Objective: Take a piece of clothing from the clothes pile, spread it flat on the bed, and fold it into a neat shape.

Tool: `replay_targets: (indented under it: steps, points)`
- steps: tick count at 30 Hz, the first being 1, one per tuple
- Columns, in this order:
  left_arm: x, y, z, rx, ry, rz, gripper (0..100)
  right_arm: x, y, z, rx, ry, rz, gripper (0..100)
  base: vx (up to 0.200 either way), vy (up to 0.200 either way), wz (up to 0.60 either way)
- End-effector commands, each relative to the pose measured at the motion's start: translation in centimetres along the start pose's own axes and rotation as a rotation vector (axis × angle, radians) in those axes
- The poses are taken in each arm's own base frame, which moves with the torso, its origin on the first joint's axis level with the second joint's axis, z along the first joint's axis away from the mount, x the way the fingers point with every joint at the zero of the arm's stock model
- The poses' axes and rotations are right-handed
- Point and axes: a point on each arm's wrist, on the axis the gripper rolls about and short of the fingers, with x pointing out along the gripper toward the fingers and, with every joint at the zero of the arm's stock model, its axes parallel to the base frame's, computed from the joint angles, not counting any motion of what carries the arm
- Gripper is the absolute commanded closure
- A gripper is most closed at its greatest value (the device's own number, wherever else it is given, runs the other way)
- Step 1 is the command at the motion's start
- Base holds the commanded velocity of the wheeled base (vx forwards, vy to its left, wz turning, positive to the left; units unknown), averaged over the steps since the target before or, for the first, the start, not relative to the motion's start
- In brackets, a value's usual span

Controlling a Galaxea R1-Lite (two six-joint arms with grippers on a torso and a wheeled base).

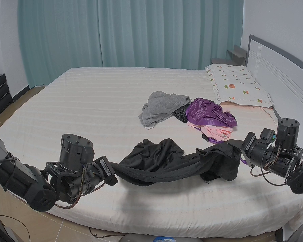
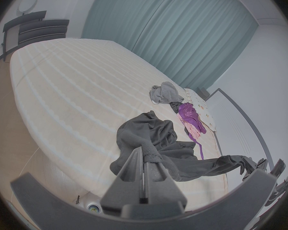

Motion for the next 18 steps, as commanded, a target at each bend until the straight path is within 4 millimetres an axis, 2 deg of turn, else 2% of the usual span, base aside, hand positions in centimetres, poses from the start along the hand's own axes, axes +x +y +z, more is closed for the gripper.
replay_targets:
  steps: [1,18]
  points:
    - [-0.63,-0.19,0.45,-0.009,-0.018,-0.019,100,-0.45,0.55,-0.23,-0.007,0.005,0.023,100,0.0,0.0,0.0]
    - [-1.37,-0.52,1.0,-0.034,-0.036,-0.042,100,-0.76,0.86,-0.5,-0.012,0.011,0.035,100,0.0,0.0,0.0]
